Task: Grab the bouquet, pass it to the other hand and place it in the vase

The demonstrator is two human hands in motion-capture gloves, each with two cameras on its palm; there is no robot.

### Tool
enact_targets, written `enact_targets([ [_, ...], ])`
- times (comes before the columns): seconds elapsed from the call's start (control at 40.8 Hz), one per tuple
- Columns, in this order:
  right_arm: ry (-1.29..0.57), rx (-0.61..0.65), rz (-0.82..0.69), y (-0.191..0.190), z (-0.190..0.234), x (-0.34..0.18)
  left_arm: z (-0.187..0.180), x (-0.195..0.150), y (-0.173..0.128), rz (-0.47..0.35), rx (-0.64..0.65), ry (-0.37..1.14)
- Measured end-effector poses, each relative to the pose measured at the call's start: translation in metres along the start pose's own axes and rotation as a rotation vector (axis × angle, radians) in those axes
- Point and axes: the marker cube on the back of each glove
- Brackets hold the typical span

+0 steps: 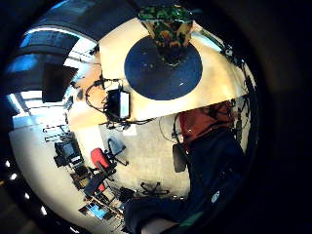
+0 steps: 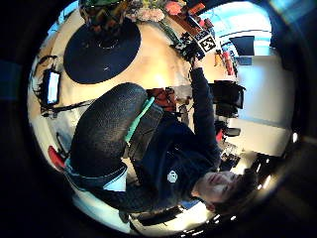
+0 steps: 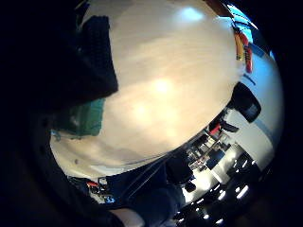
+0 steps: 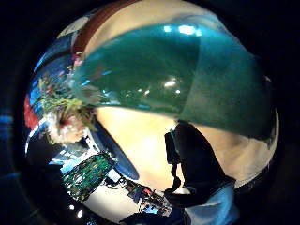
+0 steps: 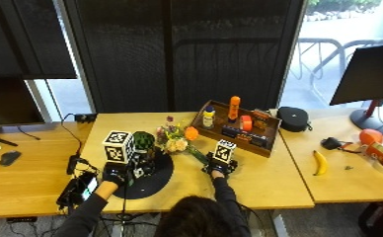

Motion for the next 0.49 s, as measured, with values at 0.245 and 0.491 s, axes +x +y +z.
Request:
enact_targets([
  [0.245,-0.005,0.009,-0.025,0.004,0.007,-0.005,-0.001,0.005,-0.006,0.0,-0.01,-0.007],
  [0.491,0.007,0.09,-0.02,0.011,0.008,-0.012,-0.001,0.014,-0.006,-0.005,-0.024,-0.05],
])
